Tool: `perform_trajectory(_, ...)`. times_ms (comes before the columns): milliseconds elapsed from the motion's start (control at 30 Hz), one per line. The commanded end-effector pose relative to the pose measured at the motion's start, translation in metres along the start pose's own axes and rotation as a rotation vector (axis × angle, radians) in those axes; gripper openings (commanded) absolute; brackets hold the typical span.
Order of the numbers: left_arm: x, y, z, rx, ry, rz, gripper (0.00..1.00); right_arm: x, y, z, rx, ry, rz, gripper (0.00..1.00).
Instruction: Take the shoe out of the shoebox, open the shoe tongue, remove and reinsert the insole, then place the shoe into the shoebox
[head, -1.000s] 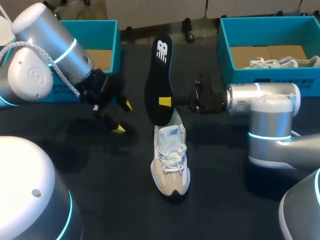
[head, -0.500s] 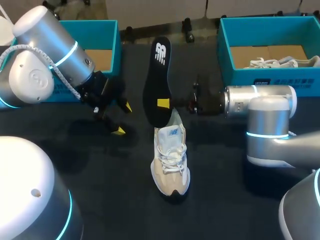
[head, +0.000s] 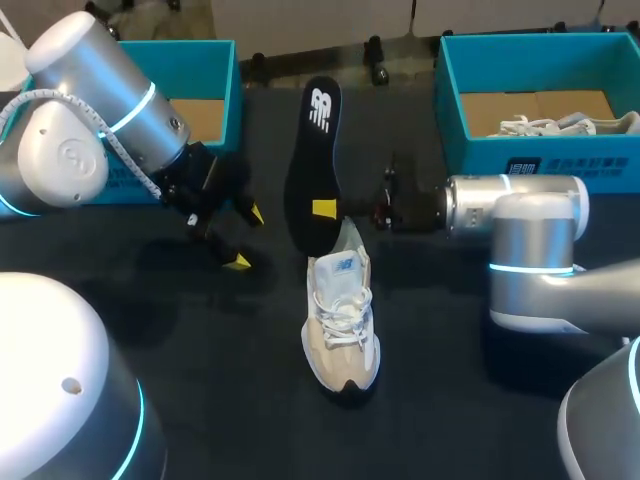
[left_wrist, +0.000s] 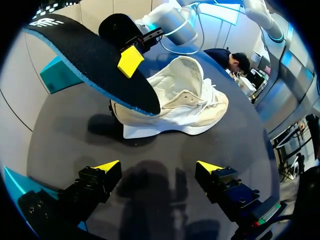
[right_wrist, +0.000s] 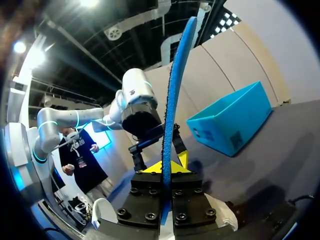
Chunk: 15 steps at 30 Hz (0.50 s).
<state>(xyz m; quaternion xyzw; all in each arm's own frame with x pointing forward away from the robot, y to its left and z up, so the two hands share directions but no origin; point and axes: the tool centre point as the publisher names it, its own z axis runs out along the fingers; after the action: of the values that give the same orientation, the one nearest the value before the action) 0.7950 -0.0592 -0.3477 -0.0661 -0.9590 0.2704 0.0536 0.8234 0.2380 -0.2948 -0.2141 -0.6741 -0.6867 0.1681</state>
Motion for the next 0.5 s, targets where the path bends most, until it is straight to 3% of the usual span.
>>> perform_trajectory(33,0.0014,0.0002,-0.0001,-0.002,-0.003,0.001,1.00,-0.0006,-0.0023,0.0032,-0.001,-0.002,0.000,0.00)
perform_trajectory(500,0.0014,0.0002,-0.0001,-0.002,-0.003,0.001,1.00,-0.0013,0.0028,0.0027,0.012,-0.007,-0.002,0.00)
